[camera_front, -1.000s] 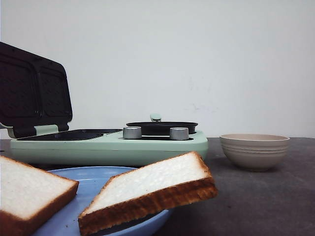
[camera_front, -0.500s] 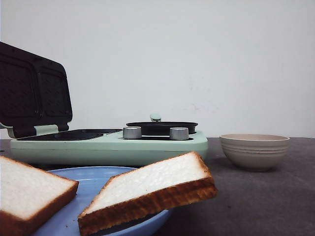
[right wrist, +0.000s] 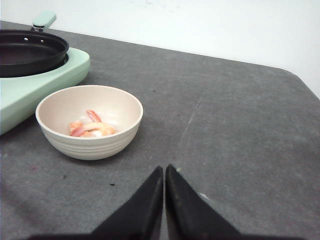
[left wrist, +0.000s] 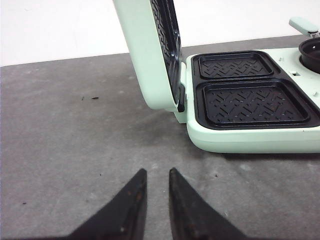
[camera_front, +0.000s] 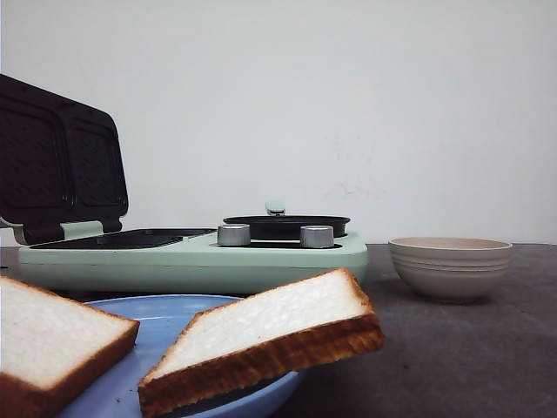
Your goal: Make breakfast with bread and shrimp
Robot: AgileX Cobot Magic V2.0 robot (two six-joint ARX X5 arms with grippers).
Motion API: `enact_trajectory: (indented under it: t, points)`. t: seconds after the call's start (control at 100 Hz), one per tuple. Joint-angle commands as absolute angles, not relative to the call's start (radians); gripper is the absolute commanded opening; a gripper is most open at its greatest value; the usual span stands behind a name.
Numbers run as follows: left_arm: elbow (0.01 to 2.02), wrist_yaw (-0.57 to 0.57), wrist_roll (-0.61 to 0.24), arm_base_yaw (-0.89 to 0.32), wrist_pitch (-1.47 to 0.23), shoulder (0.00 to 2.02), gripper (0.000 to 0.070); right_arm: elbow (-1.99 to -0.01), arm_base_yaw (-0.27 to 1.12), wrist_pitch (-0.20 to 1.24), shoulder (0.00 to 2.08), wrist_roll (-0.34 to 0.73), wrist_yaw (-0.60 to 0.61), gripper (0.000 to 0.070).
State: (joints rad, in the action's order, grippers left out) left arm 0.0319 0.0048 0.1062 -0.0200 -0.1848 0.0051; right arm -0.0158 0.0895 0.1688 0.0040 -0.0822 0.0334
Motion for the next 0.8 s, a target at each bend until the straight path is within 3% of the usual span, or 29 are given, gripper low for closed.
enact_trajectory:
  t: [0.0, 0.27, 0.51, 0.79]
  points:
    - [0.015, 0.007, 0.109, -0.020, -0.187, 0.004, 0.0000, -0.012, 0.090, 0.157, 0.004, -0.086, 0.034, 0.0000]
    - [0.016, 0.007, 0.062, -0.020, -0.185, 0.004, 0.0000, -0.012, 0.090, 0.158, 0.004, -0.083, 0.037, 0.0000]
    - [0.016, 0.008, 0.025, -0.020, -0.122, 0.004, 0.0000, -0.012, 0.090, 0.158, 0.004, 0.000, 0.057, 0.0000]
    - [0.017, 0.008, -0.178, -0.020, -0.075, 0.004, 0.0000, -0.015, 0.090, 0.158, 0.004, 0.193, 0.057, 0.0000]
